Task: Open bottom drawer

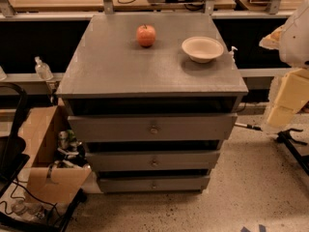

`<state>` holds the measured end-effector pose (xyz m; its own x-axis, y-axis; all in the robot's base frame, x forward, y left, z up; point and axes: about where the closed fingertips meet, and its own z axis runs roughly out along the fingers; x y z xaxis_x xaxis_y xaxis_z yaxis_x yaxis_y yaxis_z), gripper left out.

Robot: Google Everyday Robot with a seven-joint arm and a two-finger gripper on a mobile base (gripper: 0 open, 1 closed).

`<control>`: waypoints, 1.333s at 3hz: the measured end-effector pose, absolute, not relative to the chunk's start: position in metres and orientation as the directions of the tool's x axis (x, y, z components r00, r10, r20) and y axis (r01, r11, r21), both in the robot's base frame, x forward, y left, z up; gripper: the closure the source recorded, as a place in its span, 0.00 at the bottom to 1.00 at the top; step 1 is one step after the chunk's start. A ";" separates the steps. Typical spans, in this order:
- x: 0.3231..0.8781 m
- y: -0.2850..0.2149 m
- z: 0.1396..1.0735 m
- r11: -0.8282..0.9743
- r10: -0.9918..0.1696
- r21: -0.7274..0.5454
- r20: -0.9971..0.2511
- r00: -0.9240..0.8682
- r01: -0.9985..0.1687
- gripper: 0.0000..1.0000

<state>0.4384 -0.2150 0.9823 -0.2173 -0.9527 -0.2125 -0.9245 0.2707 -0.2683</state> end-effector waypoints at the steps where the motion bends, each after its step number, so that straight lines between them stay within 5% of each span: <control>1: 0.438 -0.215 0.982 0.271 -0.953 -0.268 -0.213 -0.217 -0.924 0.00; 4: 0.482 -0.164 0.844 0.405 -0.878 -0.232 -0.367 -0.306 -0.884 0.00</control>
Offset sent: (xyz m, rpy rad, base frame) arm 0.0958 0.0614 -0.0787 0.2967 -0.0758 -0.0405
